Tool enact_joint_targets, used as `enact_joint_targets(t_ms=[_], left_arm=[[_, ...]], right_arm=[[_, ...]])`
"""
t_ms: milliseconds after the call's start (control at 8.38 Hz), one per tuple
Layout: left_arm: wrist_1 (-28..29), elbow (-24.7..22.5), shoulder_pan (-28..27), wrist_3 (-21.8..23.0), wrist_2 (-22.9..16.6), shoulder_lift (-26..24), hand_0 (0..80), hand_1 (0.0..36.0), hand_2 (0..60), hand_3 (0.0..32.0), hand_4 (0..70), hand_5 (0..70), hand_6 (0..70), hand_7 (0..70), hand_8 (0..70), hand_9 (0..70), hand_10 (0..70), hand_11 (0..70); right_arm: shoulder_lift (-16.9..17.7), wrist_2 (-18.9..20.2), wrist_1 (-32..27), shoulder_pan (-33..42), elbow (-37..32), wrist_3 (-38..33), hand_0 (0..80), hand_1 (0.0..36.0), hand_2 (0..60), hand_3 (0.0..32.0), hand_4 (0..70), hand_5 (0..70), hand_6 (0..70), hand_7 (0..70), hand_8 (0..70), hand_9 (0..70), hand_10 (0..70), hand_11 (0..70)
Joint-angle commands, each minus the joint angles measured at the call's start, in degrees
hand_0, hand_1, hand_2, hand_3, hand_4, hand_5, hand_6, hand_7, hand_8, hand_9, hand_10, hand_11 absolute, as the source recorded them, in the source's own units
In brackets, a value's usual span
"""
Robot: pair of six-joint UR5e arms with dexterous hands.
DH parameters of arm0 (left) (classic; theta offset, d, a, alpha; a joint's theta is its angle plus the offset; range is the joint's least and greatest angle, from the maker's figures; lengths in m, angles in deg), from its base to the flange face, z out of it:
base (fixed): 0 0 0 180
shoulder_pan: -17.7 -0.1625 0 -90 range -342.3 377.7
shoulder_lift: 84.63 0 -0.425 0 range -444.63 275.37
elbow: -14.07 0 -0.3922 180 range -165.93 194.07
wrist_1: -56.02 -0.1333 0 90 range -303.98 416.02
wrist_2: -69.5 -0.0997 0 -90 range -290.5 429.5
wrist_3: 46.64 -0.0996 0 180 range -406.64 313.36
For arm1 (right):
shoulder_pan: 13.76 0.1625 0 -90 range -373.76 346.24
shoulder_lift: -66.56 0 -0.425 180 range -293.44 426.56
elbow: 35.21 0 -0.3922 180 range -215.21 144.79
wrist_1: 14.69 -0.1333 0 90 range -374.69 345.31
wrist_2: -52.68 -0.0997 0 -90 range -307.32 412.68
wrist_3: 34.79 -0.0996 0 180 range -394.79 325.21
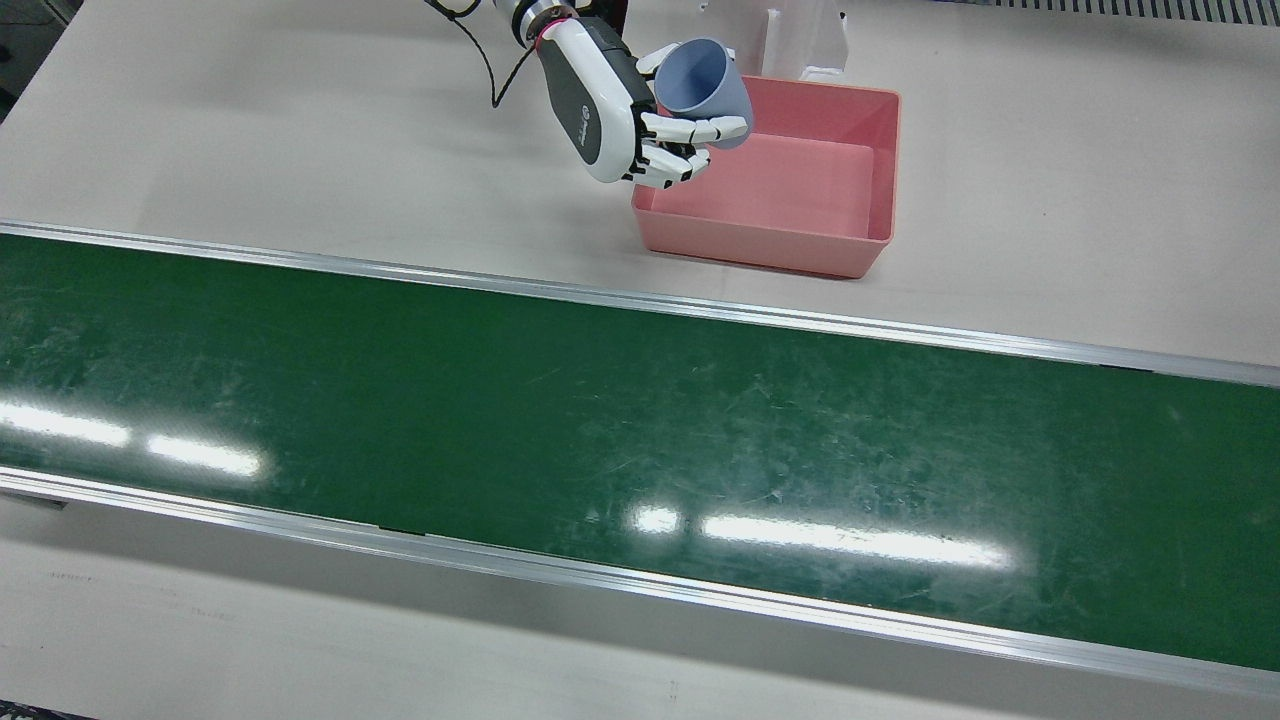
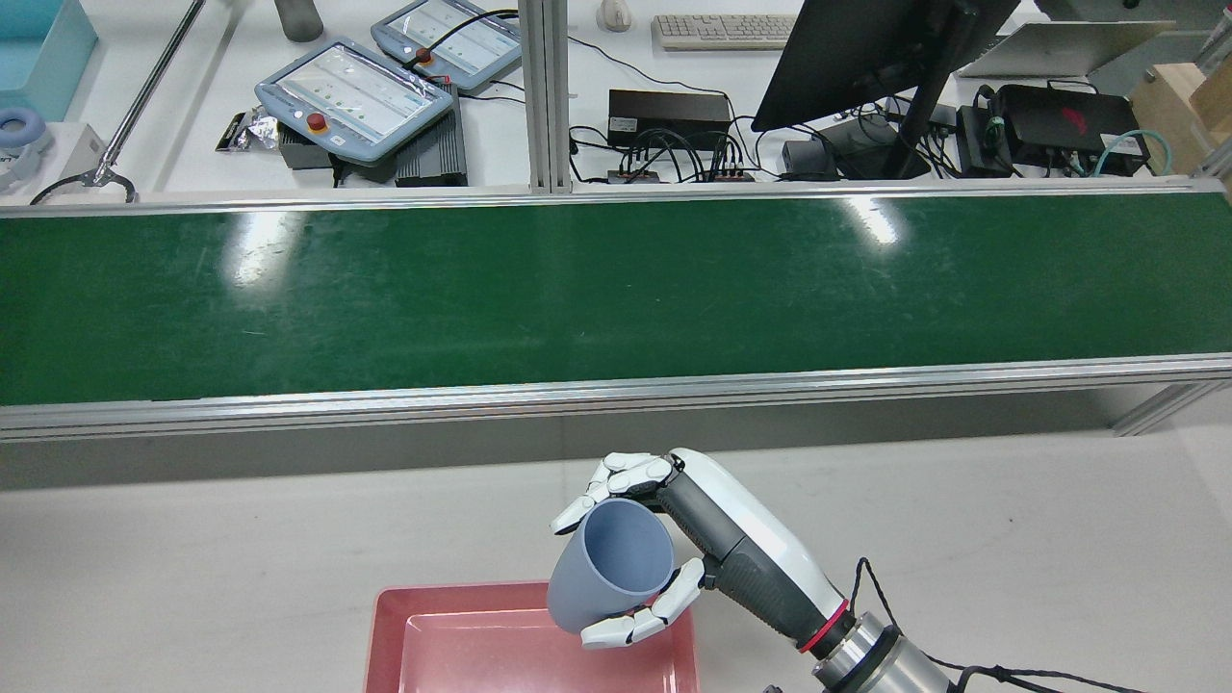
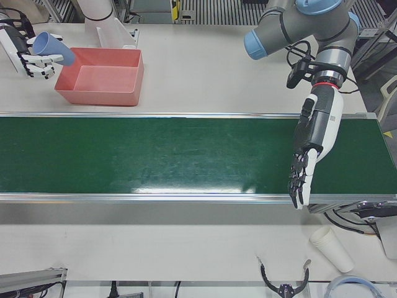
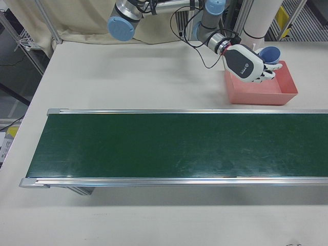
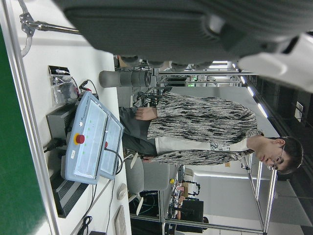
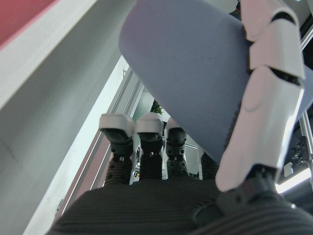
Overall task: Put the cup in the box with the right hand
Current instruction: 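Lower the cup into the pink tray and open the right hand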
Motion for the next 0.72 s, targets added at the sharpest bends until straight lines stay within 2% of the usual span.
enact_joint_targets(t_ms=[0, 119, 239, 358, 478, 597], left_arm=[[0.00, 0.00, -0.06, 0.00, 0.00, 0.00, 0.0, 0.0, 0.0, 0.0, 0.0, 0.0, 0.0, 0.0, 0.0, 0.0, 0.0, 0.0], [0.00, 0.00, 0.03, 0.00, 0.00, 0.00, 0.0, 0.0, 0.0, 0.0, 0.0, 0.0, 0.0, 0.0, 0.0, 0.0, 0.0, 0.0], [0.00, 0.00, 0.03, 0.00, 0.00, 0.00, 0.0, 0.0, 0.0, 0.0, 0.0, 0.0, 0.0, 0.0, 0.0, 0.0, 0.0, 0.0], [0.00, 0.00, -0.06, 0.00, 0.00, 0.00, 0.0, 0.0, 0.0, 0.0, 0.0, 0.0, 0.0, 0.0, 0.0, 0.0, 0.0, 0.0], [0.00, 0.00, 0.03, 0.00, 0.00, 0.00, 0.0, 0.0, 0.0, 0.0, 0.0, 0.0, 0.0, 0.0, 0.0, 0.0, 0.0, 0.0], [0.00, 0.00, -0.06, 0.00, 0.00, 0.00, 0.0, 0.0, 0.0, 0.0, 0.0, 0.0, 0.0, 0.0, 0.0, 0.0, 0.0, 0.0]], right_arm=[[-0.18, -0.84, -4.18, -4.82, -0.62, 5.41, 73.4, 31.4, 22.0, 0.0, 26.8, 12.9, 13.4, 43.5, 22.3, 34.4, 19.0, 30.5], [-0.10, -0.49, -7.93, -5.00, -2.72, 4.98, 78.1, 23.6, 2.2, 0.0, 21.6, 10.2, 6.5, 16.3, 10.9, 15.4, 7.2, 13.3], [-0.09, -0.31, -11.10, -5.00, -4.65, 5.07, 69.7, 22.6, 3.7, 0.0, 16.9, 9.6, 6.9, 19.1, 12.6, 18.3, 6.7, 12.2], [-0.09, -0.22, -11.57, -5.00, -4.93, 4.98, 69.0, 17.9, 0.8, 0.0, 22.0, 9.1, 7.3, 21.8, 13.6, 20.3, 6.5, 11.7], [0.08, 0.04, -11.66, -5.00, -4.94, 4.80, 62.0, 19.6, 2.3, 0.0, 17.1, 8.6, 7.4, 22.7, 14.1, 21.1, 6.3, 11.4], [0.17, 0.04, -11.66, -5.00, -4.94, 4.19, 62.0, 14.8, 0.4, 0.0, 21.0, 8.2, 7.5, 23.8, 14.4, 21.8, 6.4, 11.2]])
